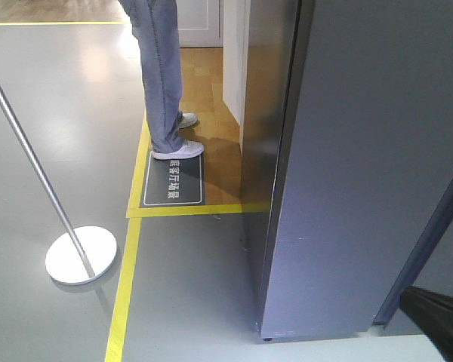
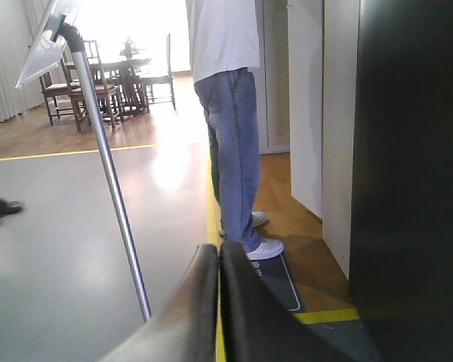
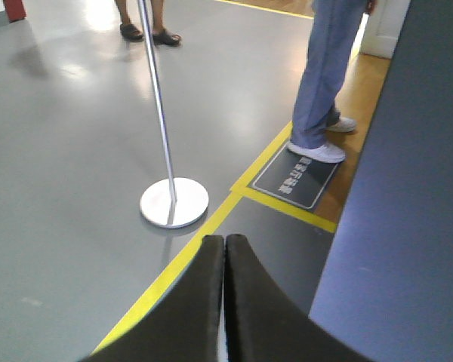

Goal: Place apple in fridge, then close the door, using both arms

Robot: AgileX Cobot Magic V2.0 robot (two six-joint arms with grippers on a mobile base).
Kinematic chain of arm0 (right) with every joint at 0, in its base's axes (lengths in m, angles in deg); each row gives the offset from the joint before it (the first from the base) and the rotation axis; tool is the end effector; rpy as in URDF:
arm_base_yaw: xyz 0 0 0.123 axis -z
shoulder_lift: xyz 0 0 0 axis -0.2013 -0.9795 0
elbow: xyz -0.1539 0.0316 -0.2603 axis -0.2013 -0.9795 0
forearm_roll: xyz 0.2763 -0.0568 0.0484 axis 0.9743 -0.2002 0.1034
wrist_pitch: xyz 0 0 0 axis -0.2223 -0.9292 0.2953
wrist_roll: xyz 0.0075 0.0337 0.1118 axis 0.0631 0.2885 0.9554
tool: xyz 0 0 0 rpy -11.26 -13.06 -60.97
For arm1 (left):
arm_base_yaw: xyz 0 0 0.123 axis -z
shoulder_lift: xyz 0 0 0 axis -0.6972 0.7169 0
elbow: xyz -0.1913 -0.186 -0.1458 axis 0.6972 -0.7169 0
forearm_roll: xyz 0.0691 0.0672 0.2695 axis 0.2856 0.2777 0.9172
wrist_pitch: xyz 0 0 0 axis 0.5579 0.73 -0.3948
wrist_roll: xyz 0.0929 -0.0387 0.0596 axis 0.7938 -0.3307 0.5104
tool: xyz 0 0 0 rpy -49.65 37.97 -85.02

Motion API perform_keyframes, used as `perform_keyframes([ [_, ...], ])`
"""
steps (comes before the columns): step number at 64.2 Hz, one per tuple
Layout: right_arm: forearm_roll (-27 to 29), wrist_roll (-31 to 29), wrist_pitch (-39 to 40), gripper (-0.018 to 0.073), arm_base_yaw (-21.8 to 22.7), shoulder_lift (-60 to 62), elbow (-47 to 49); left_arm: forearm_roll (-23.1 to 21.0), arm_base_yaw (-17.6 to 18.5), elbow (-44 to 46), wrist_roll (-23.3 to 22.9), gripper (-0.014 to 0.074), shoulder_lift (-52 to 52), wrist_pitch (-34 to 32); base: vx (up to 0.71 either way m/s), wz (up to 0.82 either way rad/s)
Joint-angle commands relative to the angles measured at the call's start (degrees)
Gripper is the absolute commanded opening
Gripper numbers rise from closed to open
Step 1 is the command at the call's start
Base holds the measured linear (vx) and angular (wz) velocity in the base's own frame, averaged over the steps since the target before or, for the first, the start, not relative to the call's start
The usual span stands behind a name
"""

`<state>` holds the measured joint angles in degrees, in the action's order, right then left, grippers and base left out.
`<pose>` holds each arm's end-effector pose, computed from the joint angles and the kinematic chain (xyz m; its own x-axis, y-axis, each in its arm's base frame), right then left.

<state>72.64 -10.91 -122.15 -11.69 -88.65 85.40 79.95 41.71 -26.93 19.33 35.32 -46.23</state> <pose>0.1143 0.0595 0.2696 -0.2658 -0.1650 -0.9498 -0.5342 0.8453 0.0026 0.0982 0.0038 0.1935 -0.0419 -0.0014 -0.9991 -0.0387 0.9993 0.0003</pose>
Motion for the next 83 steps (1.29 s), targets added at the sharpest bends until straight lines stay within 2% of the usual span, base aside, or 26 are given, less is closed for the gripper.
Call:
perform_keyframes([
  [1,1.69,-0.80,6.10,-0.0006,0.07,-0.34,1.58,-0.51,0.18,0.95,-0.16,-0.0006,-0.89,-4.27,0.00,0.00],
  [19,2.16,0.86,7.59,-0.0006,0.07,0.70,1.58,-0.51,0.18,0.95,-0.16,-0.0006,-0.89,-4.27,0.00,0.00],
  [26,-1.59,4.60,8.09,-0.0006,0.05,1.95,1.58,-0.51,0.18,0.95,-0.16,-0.0006,-0.89,-4.27,0.00,0.00],
  [34,-10.68,14.91,9.36,-0.0006,0.07,3.73,1.58,-0.51,0.18,0.95,-0.16,-0.0006,-0.89,-4.27,0.00,0.00],
  [42,-21.64,30.33,11.66,-0.0006,-0.01,5.74,1.58,-0.51,0.18,0.95,-0.16,-0.0006,-0.89,-4.27,0.00,0.00],
  [50,-33.36,43.34,13.94,-0.0006,-0.01,6.99,1.58,-0.51,0.18,0.95,-0.16,-0.0006,-0.89,-4.27,0.00,0.00],
  [60,-44.83,56.39,14.98,-0.0006,-0.01,7.74,1.58,-0.51,0.18,0.95,-0.16,-0.0006,-0.89,-4.27,0.00,0.00],
  [68,-49.95,61.28,16.07,-0.0006,-1.47,7.74,0.61,-0.51,0.18,0.95,-0.16,-0.0006,-0.89,-4.27,0.00,0.00],
  [78,-50.24,63.54,26.92,-0.0006,-4.04,7.84,-5.65,-0.51,0.18,0.95,-0.16,-0.0006,-0.89,-4.27,0.00,0.00],
  [83,-50.60,65.86,32.90,-0.0006,-3.96,9.26,-9.63,-0.51,0.18,0.95,-0.16,-0.0006,-0.89,-4.27,0.00,0.00],
])
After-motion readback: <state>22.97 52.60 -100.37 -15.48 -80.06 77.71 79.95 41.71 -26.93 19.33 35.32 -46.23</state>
